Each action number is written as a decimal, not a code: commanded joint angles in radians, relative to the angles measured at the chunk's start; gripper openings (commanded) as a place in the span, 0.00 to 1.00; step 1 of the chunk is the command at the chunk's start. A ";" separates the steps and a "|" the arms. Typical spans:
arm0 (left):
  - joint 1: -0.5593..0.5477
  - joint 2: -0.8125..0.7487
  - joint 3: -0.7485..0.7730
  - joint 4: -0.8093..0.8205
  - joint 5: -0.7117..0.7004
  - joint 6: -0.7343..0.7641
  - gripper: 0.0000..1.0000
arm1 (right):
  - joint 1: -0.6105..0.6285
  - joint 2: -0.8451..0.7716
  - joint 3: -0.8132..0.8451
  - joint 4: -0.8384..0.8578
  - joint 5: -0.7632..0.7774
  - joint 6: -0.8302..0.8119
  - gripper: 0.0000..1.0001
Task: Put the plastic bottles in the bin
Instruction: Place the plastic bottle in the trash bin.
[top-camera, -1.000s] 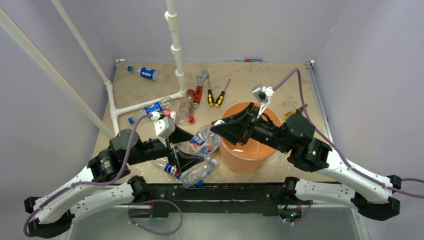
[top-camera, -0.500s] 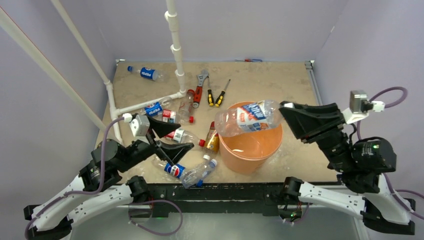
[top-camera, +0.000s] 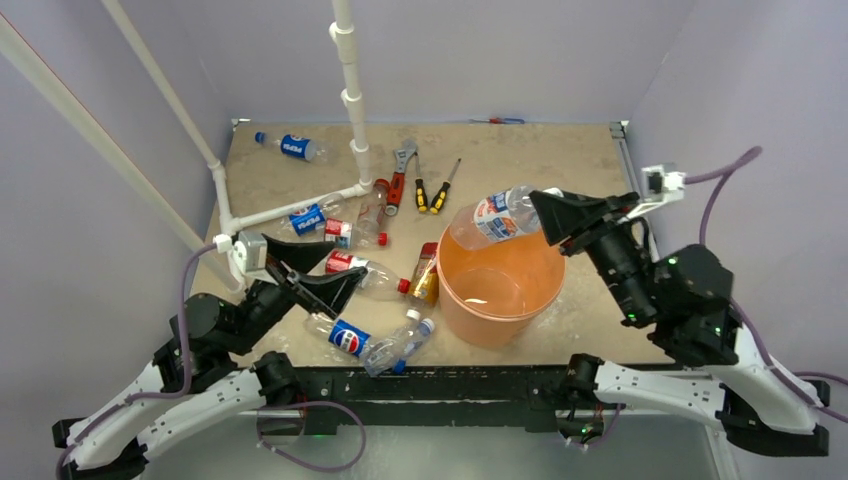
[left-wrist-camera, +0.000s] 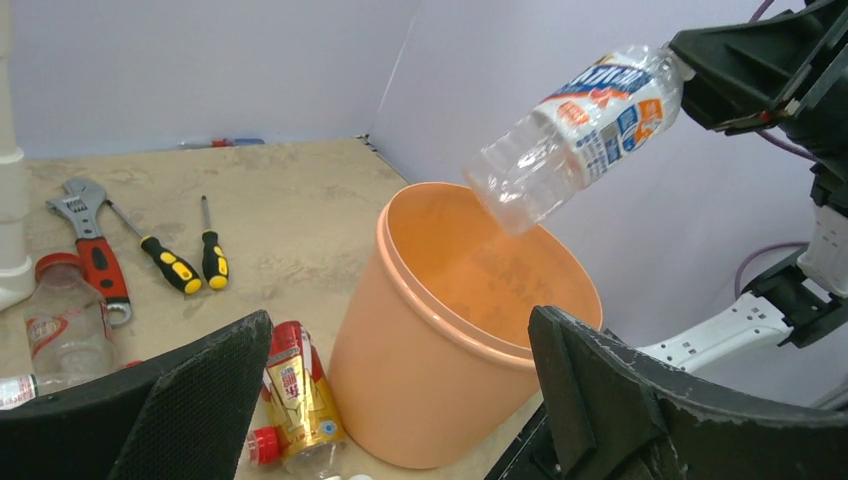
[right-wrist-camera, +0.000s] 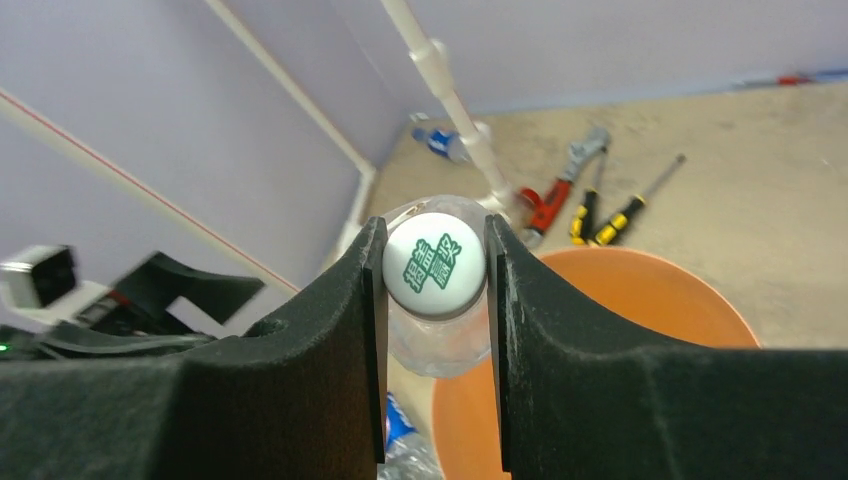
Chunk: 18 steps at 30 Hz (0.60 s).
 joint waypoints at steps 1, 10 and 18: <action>0.000 -0.005 -0.026 0.018 -0.061 -0.039 0.99 | 0.005 0.080 0.052 -0.118 0.088 -0.027 0.00; 0.000 0.018 -0.065 0.019 -0.090 -0.085 0.97 | 0.005 0.138 -0.064 -0.112 0.143 0.002 0.00; 0.000 0.002 -0.137 0.022 -0.094 -0.148 0.96 | 0.005 0.173 -0.200 -0.095 0.103 0.068 0.00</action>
